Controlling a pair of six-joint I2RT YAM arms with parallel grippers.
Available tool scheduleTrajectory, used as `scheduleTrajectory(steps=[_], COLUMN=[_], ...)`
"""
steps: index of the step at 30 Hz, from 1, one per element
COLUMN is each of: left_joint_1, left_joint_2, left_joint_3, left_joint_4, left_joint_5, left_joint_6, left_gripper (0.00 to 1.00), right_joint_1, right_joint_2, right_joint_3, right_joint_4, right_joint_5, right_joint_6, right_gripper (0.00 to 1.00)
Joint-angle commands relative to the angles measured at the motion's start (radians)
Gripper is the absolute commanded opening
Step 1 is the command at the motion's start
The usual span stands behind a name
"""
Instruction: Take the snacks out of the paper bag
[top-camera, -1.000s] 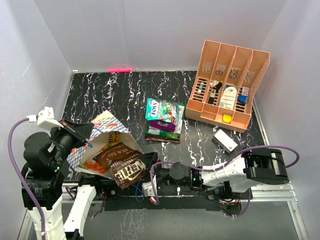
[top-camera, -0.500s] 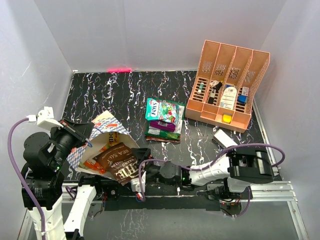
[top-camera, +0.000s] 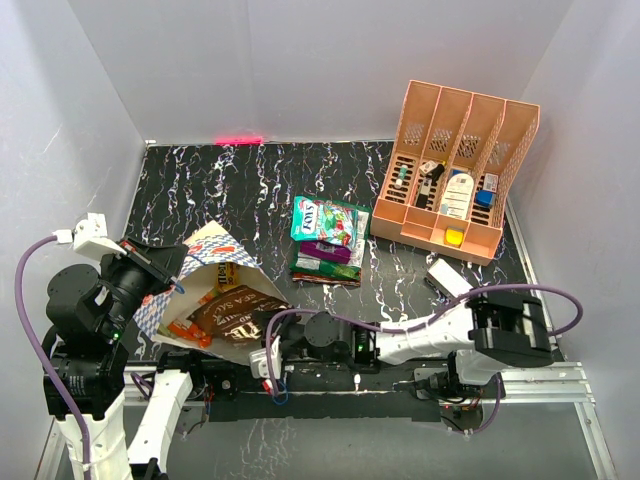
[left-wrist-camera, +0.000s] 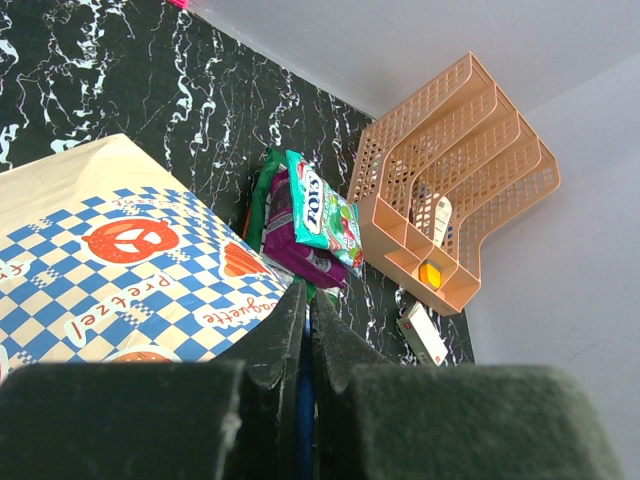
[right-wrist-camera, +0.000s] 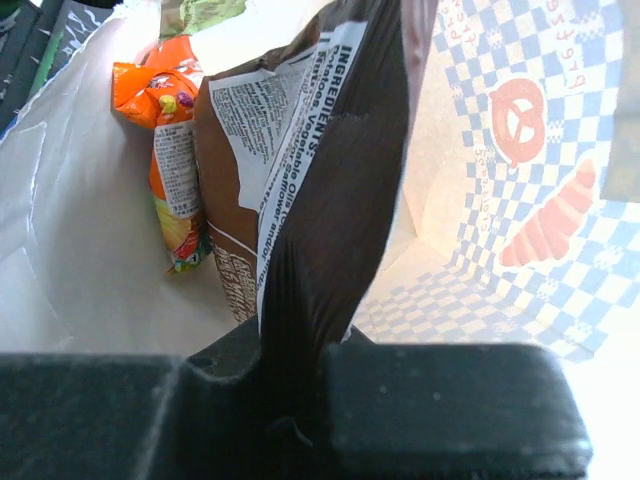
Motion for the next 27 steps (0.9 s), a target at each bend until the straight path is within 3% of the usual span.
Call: scheduleTrajectory(steps=[1,7,13,21,23,27], left_joint_1=[-0.003,-0.003,-0.002,-0.004,-0.003,-0.002], left_joint_2=[-0.005,0.003,0.007,0.001,0.001,0.006], left_joint_3=[-0.001,-0.005,0.003,0.01,0.01,0.011], left_joint_4=[0.019,-0.013,-0.033,-0.071,-0.075,-0.073], left_joint_5=[0.002,-0.049,-0.098,-0.166,-0.17,-0.162], left_joint_6=[-0.005,-0.004,-0.006,-0.006,-0.005,-0.009], left_gripper=[0.0,0.0,0.0,0.0,0.0,0.0], right_joint_1=[-0.008,-0.016,-0.022,-0.045,-0.127,-0.355], right_joint_2=[-0.123,-0.256,-0.441,-0.534,-0.517,-0.465], right_joint_3=[0.108,0.253,0.348,0.483,0.522,0.574], right_joint_4=[-0.099,-0.292,-0.505,-0.599,-0.591,-0.59], right_joint_5=[-0.07,-0.101,-0.1,0.233,0.29,0.199], right_joint_6=[0.09,0.177,0.134,0.044,0.048,0.126], right_gripper=[0.07,0.07,0.07,0.07,0.07,0.07])
